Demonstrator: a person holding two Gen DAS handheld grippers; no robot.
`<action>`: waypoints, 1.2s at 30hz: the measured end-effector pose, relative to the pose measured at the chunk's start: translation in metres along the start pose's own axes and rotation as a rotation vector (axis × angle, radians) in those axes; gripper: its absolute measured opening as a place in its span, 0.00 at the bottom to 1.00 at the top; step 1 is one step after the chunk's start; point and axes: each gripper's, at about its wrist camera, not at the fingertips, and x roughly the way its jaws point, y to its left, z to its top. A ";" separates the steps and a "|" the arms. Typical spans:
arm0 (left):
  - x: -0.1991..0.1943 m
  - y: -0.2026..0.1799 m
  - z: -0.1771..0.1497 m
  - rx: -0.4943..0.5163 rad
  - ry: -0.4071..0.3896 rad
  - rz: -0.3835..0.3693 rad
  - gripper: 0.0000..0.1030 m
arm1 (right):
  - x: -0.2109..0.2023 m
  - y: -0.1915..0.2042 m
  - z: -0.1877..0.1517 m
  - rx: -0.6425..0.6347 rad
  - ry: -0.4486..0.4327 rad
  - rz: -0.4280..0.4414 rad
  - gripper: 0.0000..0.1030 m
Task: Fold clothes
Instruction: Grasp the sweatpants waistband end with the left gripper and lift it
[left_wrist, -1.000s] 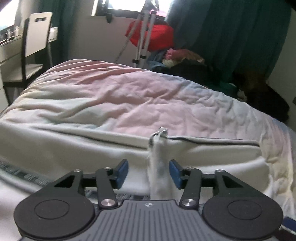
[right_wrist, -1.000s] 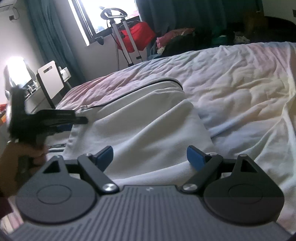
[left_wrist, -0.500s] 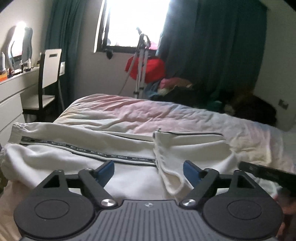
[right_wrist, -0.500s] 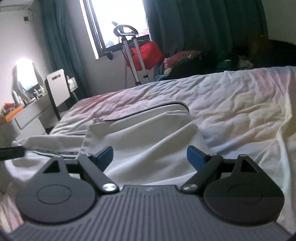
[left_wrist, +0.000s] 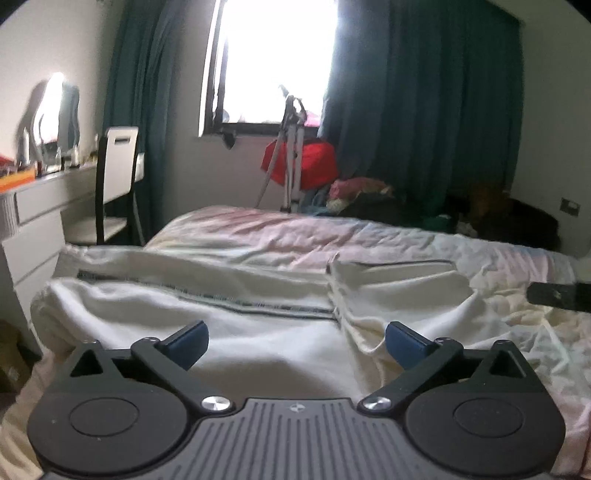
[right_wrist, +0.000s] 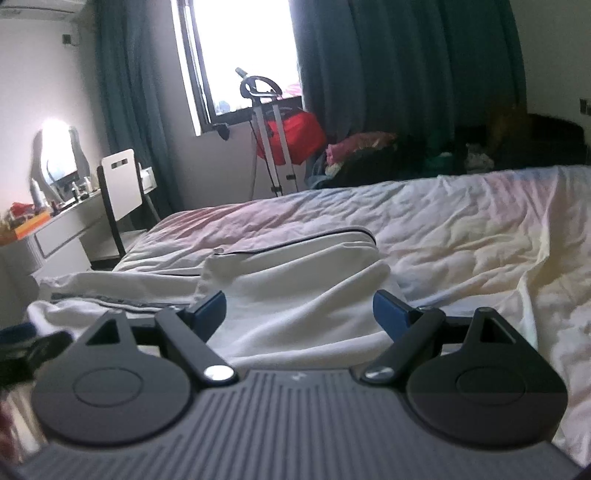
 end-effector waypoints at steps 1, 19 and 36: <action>0.004 0.002 -0.001 -0.009 0.021 0.010 1.00 | 0.000 0.003 -0.002 -0.023 -0.005 0.002 0.85; 0.086 0.171 -0.024 -0.948 0.250 -0.023 0.96 | 0.023 0.004 -0.012 -0.015 0.067 0.035 0.85; 0.071 0.254 -0.023 -1.014 -0.042 0.263 0.20 | 0.087 0.009 -0.037 -0.066 0.130 0.022 0.85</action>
